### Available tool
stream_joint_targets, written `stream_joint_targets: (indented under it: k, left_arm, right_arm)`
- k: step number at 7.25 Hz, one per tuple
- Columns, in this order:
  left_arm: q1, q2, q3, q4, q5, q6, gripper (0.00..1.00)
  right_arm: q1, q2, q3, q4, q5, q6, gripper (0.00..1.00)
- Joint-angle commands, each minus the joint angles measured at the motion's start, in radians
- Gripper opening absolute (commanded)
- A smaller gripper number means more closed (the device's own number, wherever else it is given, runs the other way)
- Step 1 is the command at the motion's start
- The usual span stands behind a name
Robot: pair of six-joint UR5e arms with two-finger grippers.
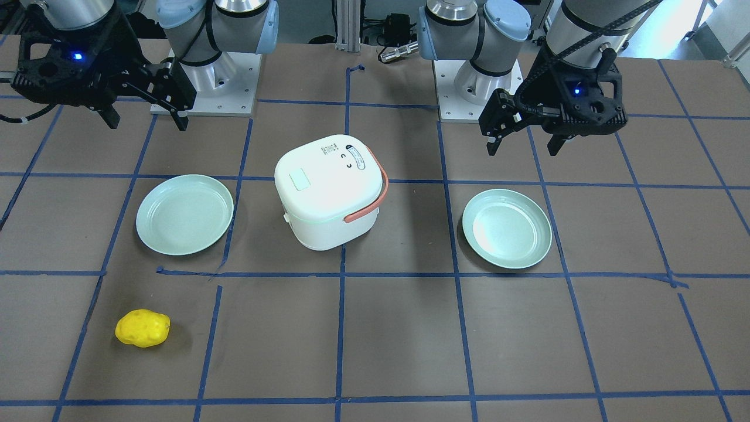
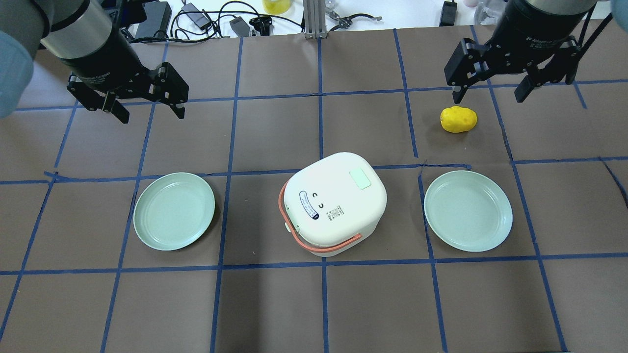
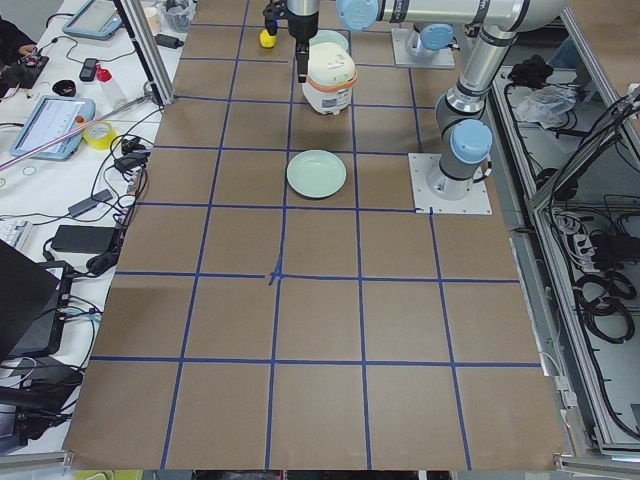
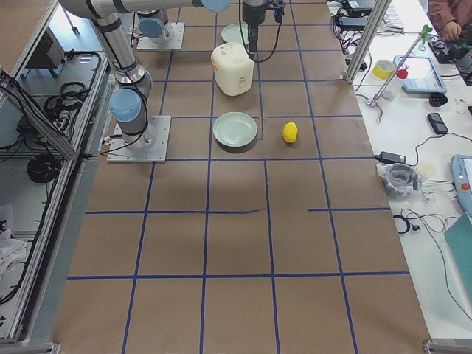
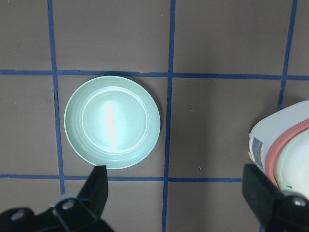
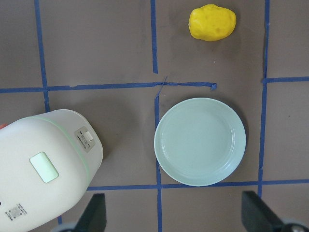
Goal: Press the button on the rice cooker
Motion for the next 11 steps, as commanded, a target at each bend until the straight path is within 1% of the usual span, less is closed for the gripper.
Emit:
stream_joint_targets:
  k: [1, 5, 7, 11]
  left_arm:
    - [0.000, 0.000, 0.000, 0.000, 0.000, 0.001, 1.00]
    - [0.000, 0.000, 0.000, 0.000, 0.000, 0.001, 1.00]
    - [0.000, 0.000, 0.000, 0.000, 0.000, 0.001, 1.00]
    - [0.000, 0.000, 0.000, 0.000, 0.000, 0.001, 1.00]
  right_arm:
    - [0.000, 0.000, 0.000, 0.000, -0.001, -0.002, 1.00]
    - [0.000, 0.002, 0.001, -0.003, -0.001, -0.002, 1.00]
    - [-0.003, 0.011, 0.005, -0.008, 0.017, -0.005, 1.00]
    - [-0.008, 0.012, 0.005, 0.015, -0.003, -0.005, 1.00]
